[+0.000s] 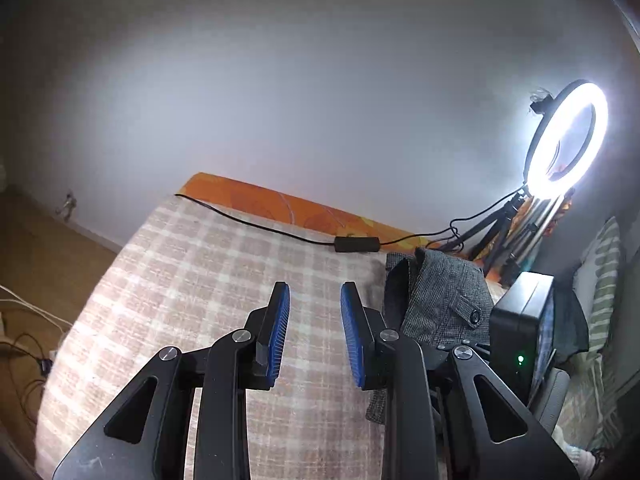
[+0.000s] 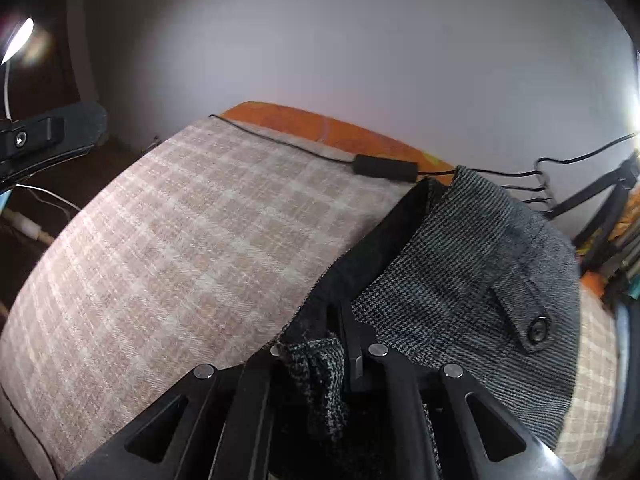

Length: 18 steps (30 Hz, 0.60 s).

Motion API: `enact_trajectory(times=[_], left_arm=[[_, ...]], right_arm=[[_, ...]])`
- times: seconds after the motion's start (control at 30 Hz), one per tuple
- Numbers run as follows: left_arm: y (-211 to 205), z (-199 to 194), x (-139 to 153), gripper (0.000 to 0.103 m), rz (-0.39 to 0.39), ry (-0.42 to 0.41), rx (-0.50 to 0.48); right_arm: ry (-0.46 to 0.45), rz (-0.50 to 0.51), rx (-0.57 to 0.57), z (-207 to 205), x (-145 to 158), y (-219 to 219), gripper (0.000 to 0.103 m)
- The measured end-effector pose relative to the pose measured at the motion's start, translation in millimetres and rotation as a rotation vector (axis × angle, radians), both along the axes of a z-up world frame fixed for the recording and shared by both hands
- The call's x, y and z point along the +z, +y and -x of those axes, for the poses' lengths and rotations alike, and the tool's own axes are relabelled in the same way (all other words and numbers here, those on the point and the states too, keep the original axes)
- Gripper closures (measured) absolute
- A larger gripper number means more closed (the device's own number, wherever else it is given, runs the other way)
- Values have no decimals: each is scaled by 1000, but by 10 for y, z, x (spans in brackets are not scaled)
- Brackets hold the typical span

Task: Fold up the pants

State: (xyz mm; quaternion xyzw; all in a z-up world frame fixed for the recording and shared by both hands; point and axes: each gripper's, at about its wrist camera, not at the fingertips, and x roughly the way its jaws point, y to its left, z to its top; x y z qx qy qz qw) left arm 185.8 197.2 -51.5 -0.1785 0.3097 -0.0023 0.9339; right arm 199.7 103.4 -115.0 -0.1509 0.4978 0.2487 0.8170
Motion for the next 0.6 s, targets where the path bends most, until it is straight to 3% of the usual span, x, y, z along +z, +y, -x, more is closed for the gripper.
enact_trajectory(times=[0.1,0.23,0.33,0.47,0.6], left_arm=[[-14,0,5,79,-5,1,1],[-91,-11,24,79,-11,2,-16],[-185,-5,50,79,-12,-4,-43],[-462,-23,67,79,-7,-1,-137],[-892,-100,30,79,-49,8,-258]], right_arm=[[48,-82,12,-77,-12,-78,87],[148,-324,42,-138,146,-360,67],[153,-482,26,-75,391,-695,62],[97,-539,-72,-2,577,-1272,61],[95,-509,-181,-36,491,-1777,59]])
